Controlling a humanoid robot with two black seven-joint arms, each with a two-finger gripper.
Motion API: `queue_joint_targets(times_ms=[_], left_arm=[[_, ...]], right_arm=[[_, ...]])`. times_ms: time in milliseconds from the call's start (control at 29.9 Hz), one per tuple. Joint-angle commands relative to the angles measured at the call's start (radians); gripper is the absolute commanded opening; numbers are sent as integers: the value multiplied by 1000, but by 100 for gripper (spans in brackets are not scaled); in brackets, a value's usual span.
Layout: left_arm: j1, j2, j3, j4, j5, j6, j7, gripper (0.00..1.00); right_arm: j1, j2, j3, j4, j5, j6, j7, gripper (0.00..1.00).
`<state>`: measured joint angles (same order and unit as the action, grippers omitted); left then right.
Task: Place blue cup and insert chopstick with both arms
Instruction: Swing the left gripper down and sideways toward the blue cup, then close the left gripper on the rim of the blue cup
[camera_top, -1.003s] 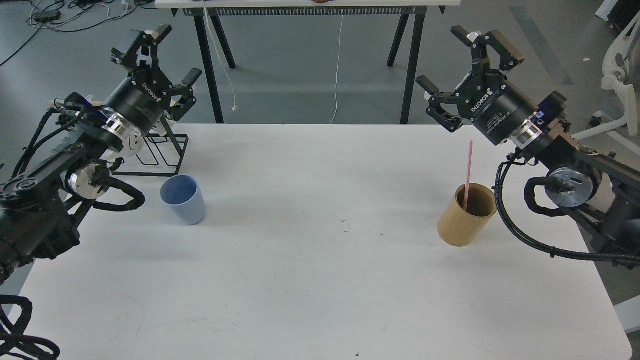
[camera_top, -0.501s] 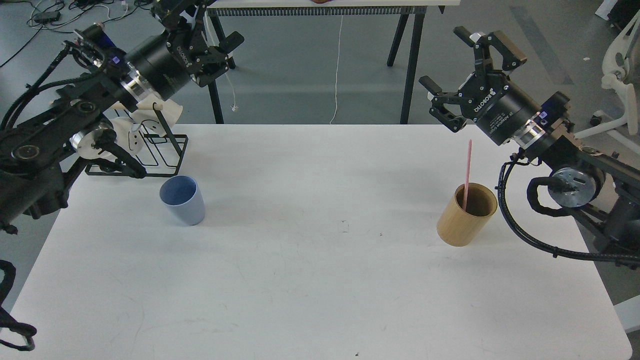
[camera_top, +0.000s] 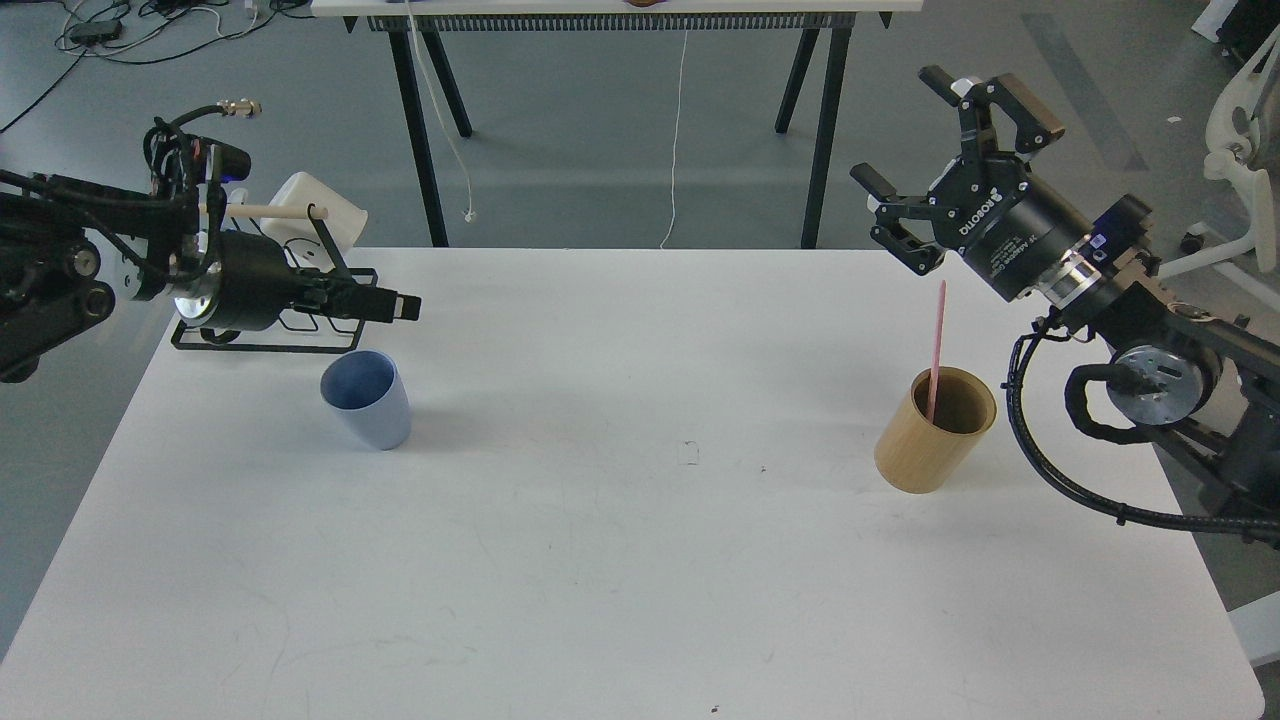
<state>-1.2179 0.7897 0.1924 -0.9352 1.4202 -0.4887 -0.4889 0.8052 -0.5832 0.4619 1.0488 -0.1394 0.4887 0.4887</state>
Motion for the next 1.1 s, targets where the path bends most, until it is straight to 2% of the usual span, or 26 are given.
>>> queue_joint_targets(times_ms=[0,334,535,735,936,1069], left_arm=[[49,-10,9,73,63,0,0,98],[123,-104,2,246,85,0,0,98],[129,-133,1,260,85,25,0,95],[144,-138,2,282,83,58,0,86],[166,-138,2,286,83,62,0,67],[178,-138,-1,286,83,70,0,62]], right_arm=[[-1,2,0,-1,0,0,0,97],[-6,2,-2,-7,0,0,0,97],[-20,-4,0,-7,0,0,0,97],[-23,-4,0,-7,0,0,0,97],[-23,-4,0,-7,0,0,0,97],[-23,-4,0,-9,0,0,0,97]])
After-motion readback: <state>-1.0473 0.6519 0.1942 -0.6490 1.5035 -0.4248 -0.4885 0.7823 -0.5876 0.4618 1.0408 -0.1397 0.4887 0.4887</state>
